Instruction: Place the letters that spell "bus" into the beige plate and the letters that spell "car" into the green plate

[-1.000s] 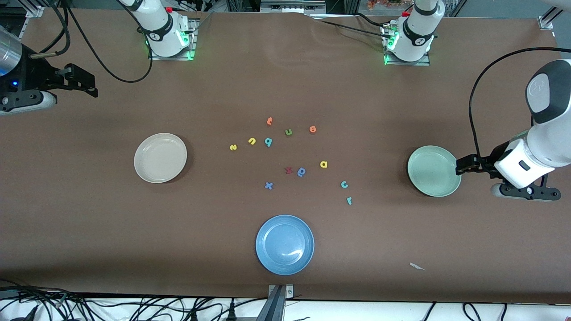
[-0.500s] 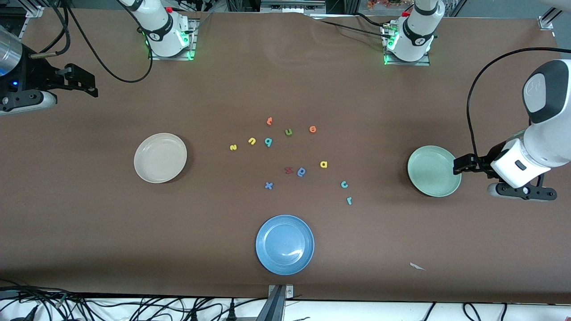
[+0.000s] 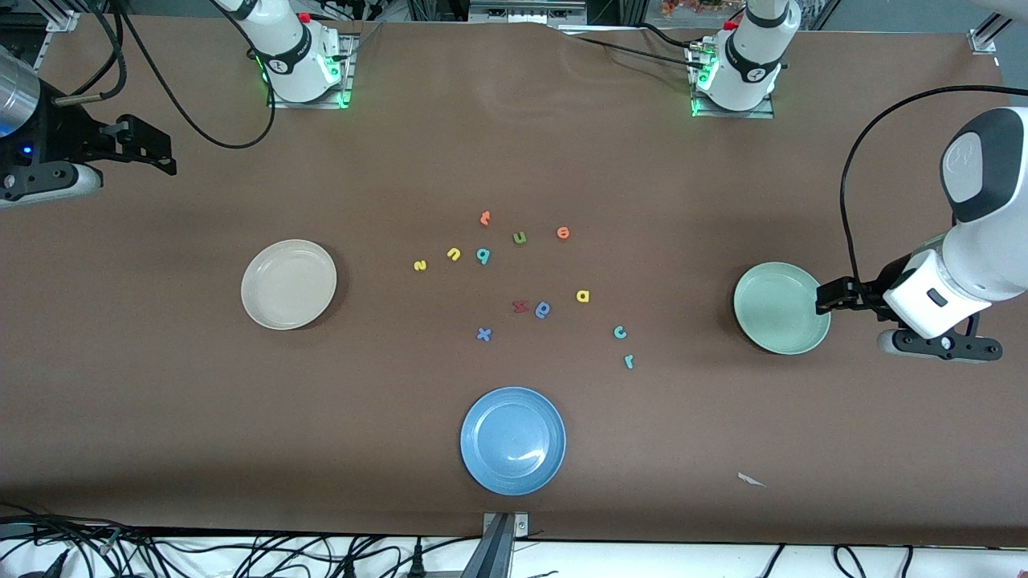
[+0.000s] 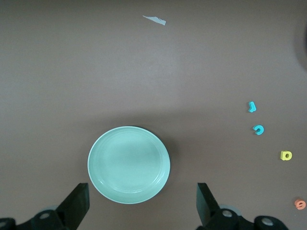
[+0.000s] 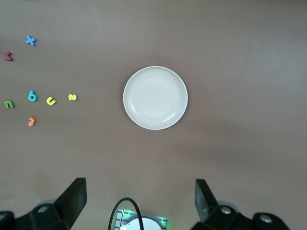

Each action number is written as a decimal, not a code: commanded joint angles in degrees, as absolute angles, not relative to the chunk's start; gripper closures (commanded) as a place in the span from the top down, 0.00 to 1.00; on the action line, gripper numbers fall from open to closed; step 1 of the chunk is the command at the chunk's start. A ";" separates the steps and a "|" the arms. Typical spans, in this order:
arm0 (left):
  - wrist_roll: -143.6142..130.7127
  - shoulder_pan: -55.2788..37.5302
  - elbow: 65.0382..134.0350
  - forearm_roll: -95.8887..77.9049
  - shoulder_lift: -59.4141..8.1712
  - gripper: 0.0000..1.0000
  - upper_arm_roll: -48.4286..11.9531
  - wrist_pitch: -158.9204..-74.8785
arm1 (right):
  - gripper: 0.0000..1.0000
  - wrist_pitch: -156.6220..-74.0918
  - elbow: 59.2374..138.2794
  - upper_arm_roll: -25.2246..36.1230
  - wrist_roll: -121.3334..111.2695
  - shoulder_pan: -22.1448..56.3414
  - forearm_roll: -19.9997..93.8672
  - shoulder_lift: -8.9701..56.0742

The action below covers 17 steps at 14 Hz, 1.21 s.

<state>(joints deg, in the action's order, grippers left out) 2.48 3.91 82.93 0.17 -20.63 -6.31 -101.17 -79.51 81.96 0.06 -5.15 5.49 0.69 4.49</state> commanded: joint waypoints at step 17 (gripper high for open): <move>1.49 4.39 84.29 -0.88 -19.60 0.99 -6.50 -101.43 | 1.00 -79.01 81.65 0.18 -5.45 5.27 1.49 4.22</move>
<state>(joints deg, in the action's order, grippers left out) 1.54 4.00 83.05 0.16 -20.65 -6.48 -101.21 -79.49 81.96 0.10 -5.15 5.47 0.69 4.49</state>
